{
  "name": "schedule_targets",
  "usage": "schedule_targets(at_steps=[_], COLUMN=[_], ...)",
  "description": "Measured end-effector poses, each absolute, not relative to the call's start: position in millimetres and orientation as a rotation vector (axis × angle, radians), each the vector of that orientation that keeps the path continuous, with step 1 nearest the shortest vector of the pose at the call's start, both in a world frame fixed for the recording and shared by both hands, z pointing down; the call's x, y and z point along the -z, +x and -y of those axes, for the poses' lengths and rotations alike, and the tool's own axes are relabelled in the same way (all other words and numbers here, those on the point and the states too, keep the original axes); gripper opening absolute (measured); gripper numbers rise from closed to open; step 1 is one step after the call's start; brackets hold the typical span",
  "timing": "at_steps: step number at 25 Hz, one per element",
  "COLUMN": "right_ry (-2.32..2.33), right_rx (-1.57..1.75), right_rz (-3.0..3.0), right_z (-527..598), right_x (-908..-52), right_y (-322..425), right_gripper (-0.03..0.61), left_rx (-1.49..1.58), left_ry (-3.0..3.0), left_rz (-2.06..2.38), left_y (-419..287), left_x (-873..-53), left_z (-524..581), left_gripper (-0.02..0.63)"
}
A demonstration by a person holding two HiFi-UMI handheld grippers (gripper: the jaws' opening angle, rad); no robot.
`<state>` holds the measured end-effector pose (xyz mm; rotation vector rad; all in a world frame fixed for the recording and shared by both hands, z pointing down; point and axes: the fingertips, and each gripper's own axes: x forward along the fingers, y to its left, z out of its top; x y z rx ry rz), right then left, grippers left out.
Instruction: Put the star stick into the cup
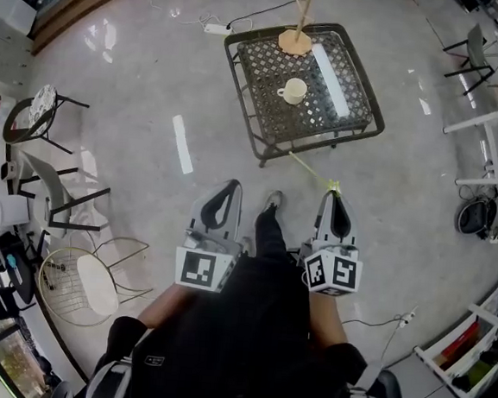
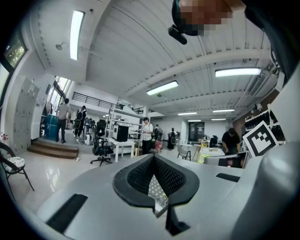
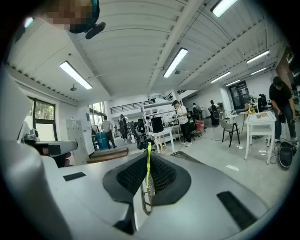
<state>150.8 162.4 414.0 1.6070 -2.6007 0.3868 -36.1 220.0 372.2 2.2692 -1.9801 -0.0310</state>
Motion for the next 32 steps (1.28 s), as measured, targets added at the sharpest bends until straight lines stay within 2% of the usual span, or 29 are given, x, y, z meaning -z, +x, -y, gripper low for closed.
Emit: schedule_targets(at_steps=[16,32], right_ry=[1.502,1.604], right_rx=[-0.413,-0.423], right_rz=[2.648,2.5], right_z=[24,105], right_x=[-414,-439], right_y=[138,100], right_gripper=[0.021,0.021], left_rx=[-0.042,-0.025], left_ry=[2.224,2.374], left_rz=[2.053,1.901], left_y=[-39,-81], left_x=[-364,-364], left_z=[-45,64], left_gripper=[0.017,0.017])
